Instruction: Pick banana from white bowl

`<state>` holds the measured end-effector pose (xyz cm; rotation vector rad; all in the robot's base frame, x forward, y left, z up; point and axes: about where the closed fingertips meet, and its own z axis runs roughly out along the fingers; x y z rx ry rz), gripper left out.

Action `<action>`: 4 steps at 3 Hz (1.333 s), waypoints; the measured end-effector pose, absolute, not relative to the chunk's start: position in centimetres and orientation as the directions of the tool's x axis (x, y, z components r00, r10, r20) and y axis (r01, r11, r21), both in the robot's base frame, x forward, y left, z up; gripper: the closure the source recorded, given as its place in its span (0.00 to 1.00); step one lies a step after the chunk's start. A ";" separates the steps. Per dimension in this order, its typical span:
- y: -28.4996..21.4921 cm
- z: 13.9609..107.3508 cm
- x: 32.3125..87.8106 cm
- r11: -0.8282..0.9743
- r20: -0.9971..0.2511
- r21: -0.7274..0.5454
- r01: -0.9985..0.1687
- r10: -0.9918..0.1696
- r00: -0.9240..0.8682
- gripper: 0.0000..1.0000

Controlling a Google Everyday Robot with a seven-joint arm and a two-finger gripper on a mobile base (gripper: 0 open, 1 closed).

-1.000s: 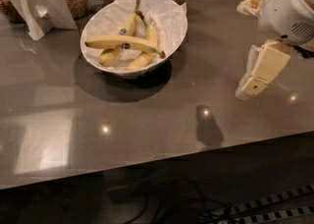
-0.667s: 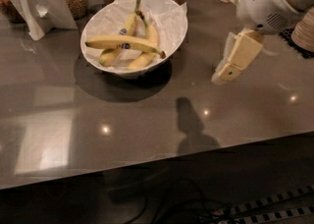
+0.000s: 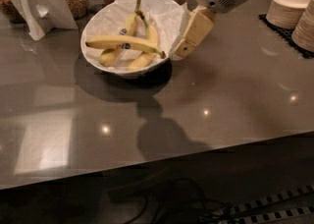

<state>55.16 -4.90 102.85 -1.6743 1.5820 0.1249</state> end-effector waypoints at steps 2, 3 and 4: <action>2.0 103.3 57.4 0.053 -0.550 -0.525 -0.849 -0.783 0.291 0.00; 1.6 102.8 57.6 0.030 -0.505 -0.536 -0.844 -0.812 0.292 0.00; 0.9 101.1 60.0 -0.007 -0.430 -0.560 -0.829 -0.853 0.297 0.02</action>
Offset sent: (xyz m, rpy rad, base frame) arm 0.0482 0.1119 -0.0136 -0.1167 -0.1260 0.0444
